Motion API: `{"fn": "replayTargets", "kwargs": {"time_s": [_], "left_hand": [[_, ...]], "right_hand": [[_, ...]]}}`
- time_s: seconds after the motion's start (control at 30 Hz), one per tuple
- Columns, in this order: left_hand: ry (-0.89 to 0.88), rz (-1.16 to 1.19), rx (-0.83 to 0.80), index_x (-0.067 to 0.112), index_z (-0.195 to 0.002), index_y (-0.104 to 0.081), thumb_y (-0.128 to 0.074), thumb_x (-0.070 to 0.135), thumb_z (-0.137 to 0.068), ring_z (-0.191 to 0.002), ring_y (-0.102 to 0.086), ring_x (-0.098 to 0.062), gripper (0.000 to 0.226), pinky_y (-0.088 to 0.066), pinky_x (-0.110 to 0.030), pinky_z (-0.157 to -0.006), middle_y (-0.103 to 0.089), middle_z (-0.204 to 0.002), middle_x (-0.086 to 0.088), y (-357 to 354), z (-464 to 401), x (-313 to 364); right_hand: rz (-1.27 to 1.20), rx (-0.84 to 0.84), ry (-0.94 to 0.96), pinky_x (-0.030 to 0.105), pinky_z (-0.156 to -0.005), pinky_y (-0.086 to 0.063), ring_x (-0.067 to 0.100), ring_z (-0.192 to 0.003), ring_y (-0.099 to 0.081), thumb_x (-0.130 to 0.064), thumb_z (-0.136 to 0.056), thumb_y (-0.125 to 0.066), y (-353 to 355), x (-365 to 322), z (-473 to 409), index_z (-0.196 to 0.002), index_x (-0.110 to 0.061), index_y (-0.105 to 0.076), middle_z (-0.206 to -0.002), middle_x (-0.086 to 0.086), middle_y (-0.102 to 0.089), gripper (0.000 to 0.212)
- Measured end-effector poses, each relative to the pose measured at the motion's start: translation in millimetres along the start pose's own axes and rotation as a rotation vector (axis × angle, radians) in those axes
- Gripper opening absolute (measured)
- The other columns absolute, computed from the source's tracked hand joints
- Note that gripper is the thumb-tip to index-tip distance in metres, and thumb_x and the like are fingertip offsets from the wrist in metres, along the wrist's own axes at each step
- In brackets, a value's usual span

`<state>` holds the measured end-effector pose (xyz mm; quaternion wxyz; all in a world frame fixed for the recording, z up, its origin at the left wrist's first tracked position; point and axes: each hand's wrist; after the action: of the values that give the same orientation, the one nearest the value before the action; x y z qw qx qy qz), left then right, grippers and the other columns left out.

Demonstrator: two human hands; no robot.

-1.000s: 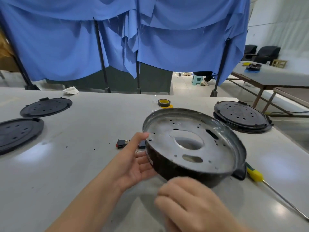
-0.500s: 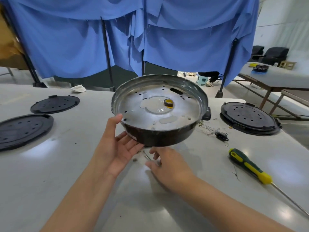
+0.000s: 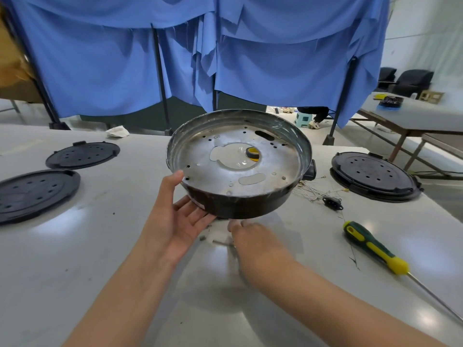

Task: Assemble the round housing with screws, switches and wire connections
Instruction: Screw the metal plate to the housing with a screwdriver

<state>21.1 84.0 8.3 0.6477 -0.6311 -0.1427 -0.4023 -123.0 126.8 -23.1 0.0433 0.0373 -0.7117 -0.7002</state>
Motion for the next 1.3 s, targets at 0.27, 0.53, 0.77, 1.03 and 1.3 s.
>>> {"fn": "replayTargets", "kwargs": {"time_s": [0.27,0.53,0.77,1.03,1.3], "left_hand": [[0.032,-0.146,-0.025,0.004,-0.102,-0.067,-0.070,0.041,-0.065,-0.071,-0.070,-0.020,0.052,-0.059,-0.030,-0.062,-0.070,-0.076,-0.006,-7.6,1.9,-18.2],[0.121,-0.263,-0.071,0.010,-0.087,-0.077,-0.073,0.039,-0.060,-0.072,-0.072,-0.022,0.040,-0.060,-0.034,-0.062,-0.074,-0.089,-0.011,-19.2,9.3,-44.1],[0.221,-0.323,-0.135,0.007,-0.096,-0.074,-0.074,0.039,-0.055,-0.077,-0.072,-0.025,0.052,-0.061,-0.038,-0.065,-0.072,-0.095,-0.015,-23.9,19.2,-56.5],[0.352,-0.351,-0.115,-0.001,-0.111,-0.065,-0.075,0.042,-0.055,-0.083,-0.071,-0.027,0.071,-0.061,-0.037,-0.070,-0.071,-0.102,-0.020,-23.9,23.3,-62.7],[0.379,-0.349,-0.108,-0.003,-0.111,-0.065,-0.073,0.042,-0.062,-0.091,-0.070,-0.031,0.067,-0.061,-0.039,-0.074,-0.070,-0.110,-0.024,-21.8,21.7,-62.8]], "right_hand": [[-0.530,0.011,0.141,0.022,-0.074,-0.044,0.004,-0.081,-0.052,-0.021,-0.092,-0.055,39.6,25.5,71.7,-0.098,-0.029,-0.060,-0.086,-0.015,-0.058,0.010],[-1.156,0.340,0.212,0.032,-0.073,-0.059,0.018,-0.076,-0.072,-0.002,-0.080,-0.071,94.2,56.6,85.4,-0.087,-0.014,-0.073,-0.079,0.005,-0.074,0.013],[-0.901,0.510,0.093,0.029,-0.071,-0.058,0.009,-0.071,-0.069,-0.008,-0.080,-0.073,77.7,69.2,47.4,-0.081,-0.014,-0.065,-0.075,-0.001,-0.070,0.010],[-0.706,0.536,0.193,0.029,-0.067,-0.053,0.008,-0.068,-0.062,-0.011,-0.082,-0.069,56.1,61.7,33.4,-0.075,-0.013,-0.062,-0.069,-0.010,-0.065,0.010],[-0.661,0.470,0.216,0.035,-0.069,-0.053,0.010,-0.070,-0.063,-0.015,-0.084,-0.067,55.2,64.4,30.6,-0.077,-0.014,-0.061,-0.070,-0.008,-0.065,0.010]]}}
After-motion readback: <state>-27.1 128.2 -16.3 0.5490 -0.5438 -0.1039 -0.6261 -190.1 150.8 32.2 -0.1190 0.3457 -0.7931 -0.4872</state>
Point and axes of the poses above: each hand's wrist, its own z-axis away from the middle knuckle, its own y-axis out of the back of the hand, x = y × z
